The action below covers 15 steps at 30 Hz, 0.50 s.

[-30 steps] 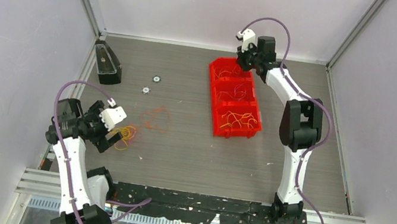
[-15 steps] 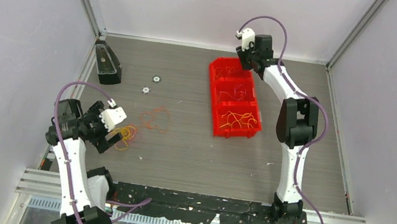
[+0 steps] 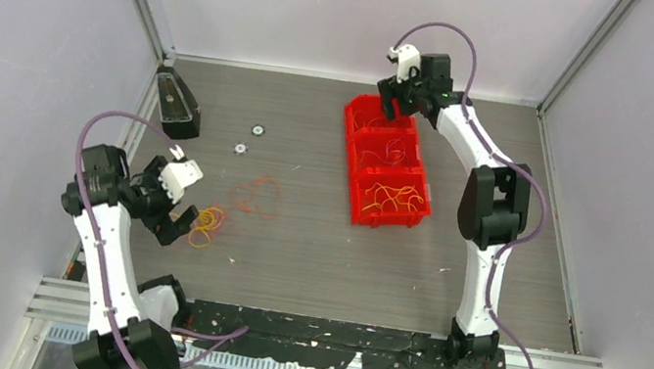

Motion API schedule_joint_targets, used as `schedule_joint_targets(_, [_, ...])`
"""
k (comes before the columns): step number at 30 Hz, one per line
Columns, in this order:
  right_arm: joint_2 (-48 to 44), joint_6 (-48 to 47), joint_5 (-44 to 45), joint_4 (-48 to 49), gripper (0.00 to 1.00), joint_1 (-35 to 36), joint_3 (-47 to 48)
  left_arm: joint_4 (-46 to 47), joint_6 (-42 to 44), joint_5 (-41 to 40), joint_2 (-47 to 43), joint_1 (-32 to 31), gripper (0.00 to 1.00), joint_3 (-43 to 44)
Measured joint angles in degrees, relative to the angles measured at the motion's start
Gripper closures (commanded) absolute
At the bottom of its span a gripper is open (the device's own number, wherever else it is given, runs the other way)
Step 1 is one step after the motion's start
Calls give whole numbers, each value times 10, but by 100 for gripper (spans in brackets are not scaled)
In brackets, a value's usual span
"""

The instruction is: Untangle the cables

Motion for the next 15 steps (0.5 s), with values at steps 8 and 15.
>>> schedule_joint_targets(8, [-87,37,-151,-76,1,14,6,-34,-52,17,130,-9,0,31])
schedule_joint_targets(15, [-85,49,-228,-115,1,145,3,31,-164,-22,204,-40,0,1])
